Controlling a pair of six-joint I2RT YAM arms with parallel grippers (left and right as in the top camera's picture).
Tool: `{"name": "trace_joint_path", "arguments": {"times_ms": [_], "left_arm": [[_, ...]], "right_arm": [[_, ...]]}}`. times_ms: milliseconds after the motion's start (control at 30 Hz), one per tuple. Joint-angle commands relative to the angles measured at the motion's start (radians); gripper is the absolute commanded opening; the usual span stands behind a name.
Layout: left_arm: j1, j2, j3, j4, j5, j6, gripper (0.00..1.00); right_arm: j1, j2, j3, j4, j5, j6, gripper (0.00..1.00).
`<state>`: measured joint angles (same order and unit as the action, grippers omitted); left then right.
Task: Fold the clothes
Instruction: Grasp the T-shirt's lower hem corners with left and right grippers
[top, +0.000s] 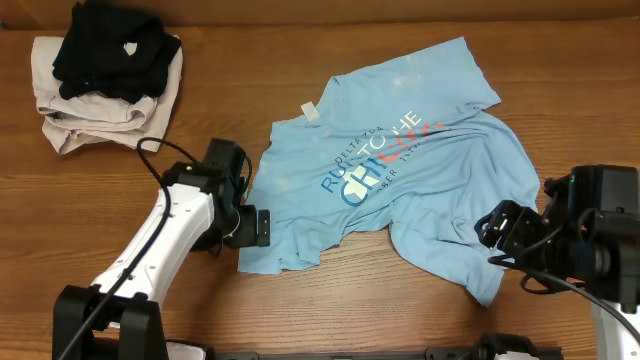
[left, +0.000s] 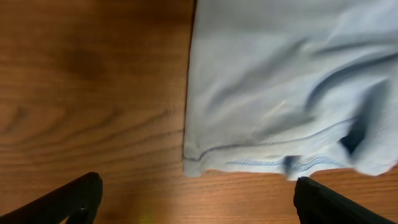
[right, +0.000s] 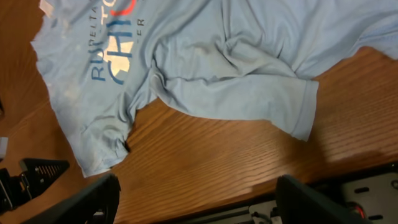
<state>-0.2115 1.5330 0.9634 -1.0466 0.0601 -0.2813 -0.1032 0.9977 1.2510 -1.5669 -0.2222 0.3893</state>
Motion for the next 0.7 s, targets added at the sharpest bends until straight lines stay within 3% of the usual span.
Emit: {"name": "trace_joint_path", "arguments": {"times_ms": [0,233,400,500,667], "left_arm": [[0.003,-0.023,-0.050,0.002,0.011,0.023,1.00],[0.002,-0.022,-0.120,0.090,0.019,0.023,1.00],[0.002,-0.022,-0.175,0.172,0.019,0.023,0.88],[0.002,-0.022,-0.207,0.219,0.019,0.022,0.97],[0.002,-0.022,-0.226,0.270,0.019,-0.014,0.91]], "right_arm": [[0.005,-0.010,-0.031,0.023,-0.024,0.005,0.84],[0.005,-0.010,-0.035,0.041,-0.026,0.005,0.84],[0.005,-0.010,-0.035,0.042,-0.026,0.005,0.84],[0.005,-0.010,-0.035,0.053,-0.026,0.005,0.84],[0.005,-0.009,-0.035,0.090,-0.026,0.005,0.84]]}}
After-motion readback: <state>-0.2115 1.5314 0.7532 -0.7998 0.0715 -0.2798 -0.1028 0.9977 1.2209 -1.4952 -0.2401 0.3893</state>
